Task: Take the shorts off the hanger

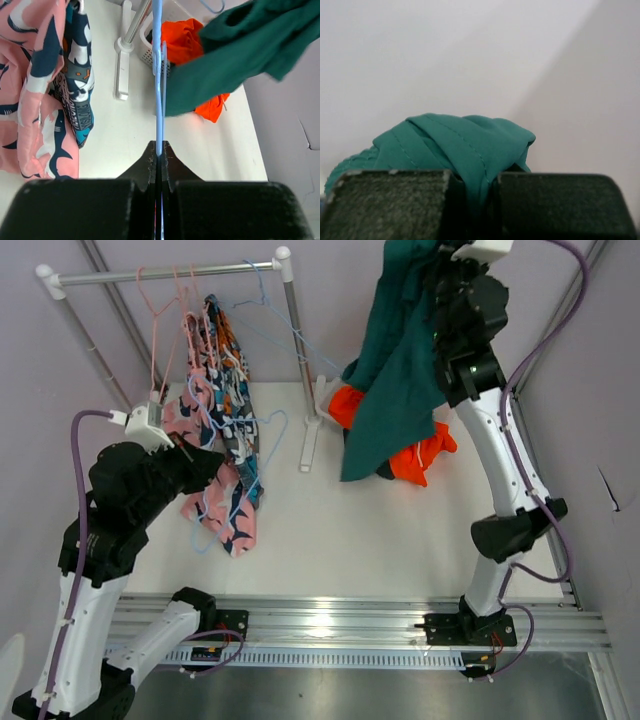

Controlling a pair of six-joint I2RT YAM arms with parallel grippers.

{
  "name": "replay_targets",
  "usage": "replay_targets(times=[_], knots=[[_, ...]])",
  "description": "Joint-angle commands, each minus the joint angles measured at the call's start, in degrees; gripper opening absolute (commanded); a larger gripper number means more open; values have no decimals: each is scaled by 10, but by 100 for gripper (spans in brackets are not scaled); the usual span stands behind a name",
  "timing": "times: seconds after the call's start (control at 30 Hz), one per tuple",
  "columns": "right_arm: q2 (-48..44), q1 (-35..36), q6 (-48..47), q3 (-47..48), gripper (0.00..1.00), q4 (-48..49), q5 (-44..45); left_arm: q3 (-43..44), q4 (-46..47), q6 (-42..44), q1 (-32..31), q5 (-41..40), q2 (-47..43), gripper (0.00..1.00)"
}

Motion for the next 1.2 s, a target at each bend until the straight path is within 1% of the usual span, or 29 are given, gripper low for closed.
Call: replay_targets(times=[0.0,0.07,0.13,0.17,0.2,0.27,0.3,0.37,0.4,0.43,0.5,0.53,0.57,0.63,0.67,0.73,0.77,0.83,0.9,0.93,0.97,1.0,1.03,1.07,1.13,1.17], knots=[[86,-51,23,135,0,11,-53,0,46,28,-3,-3,0,0],[116,-65,28,161,0,10,-61,0,51,32,-3,-24,6,0],[130,-77,42,136,0,14,-62,0,56,35,-3,-29,13,0],[126,-81,50,106,0,21,-68,0,59,35,-3,-31,16,0],[116,-86,69,19,0,55,-80,1,62,35,-3,-31,19,0],[81,-88,87,-82,0,109,-95,0,78,34,-3,-33,29,0],[71,-89,103,-162,0,150,-107,2,84,32,-3,-32,34,0],[52,-88,122,-223,0,173,-120,7,95,30,-3,-31,52,0],[48,-87,127,-250,0,196,-143,12,97,30,-3,-31,59,0],[41,-79,134,-289,0,202,-144,16,101,30,-3,-29,72,0],[29,-66,137,-327,0,218,-147,27,112,30,-3,-29,85,0],[24,-58,137,-369,0,230,-146,30,117,29,-3,-30,90,0],[13,-44,137,-389,0,249,-145,45,124,32,-3,-33,103,0],[6,-32,137,-420,0,254,-134,58,127,38,-3,-41,120,0],[1,-27,153,-453,0,255,-127,77,126,47,-3,-54,142,0],[0,-25,180,-488,0,257,-129,109,113,56,-3,-67,166,0],[2,-24,202,-520,0,251,-139,131,110,63,-3,-72,178,0],[11,-15,219,-552,0,248,-144,165,105,67,-3,-86,205,0],[35,-9,253,-558,0,188,-168,175,110,78,-3,-104,227,0],[45,-10,267,-549,20,147,-187,199,115,81,-3,-111,237,0],[52,-10,277,-548,53,119,-209,208,116,90,-1,-118,248,0],[51,-10,298,-584,92,126,-225,217,116,94,0,-123,261,0],[30,-8,307,-614,99,145,-226,255,109,97,6,-122,290,0],[14,-7,314,-643,100,180,-230,268,105,101,7,-120,305,0],[-40,1,329,-713,99,193,-223,310,91,104,19,-116,354,0],[-59,4,333,-730,99,192,-225,336,79,107,22,-117,369,0]])
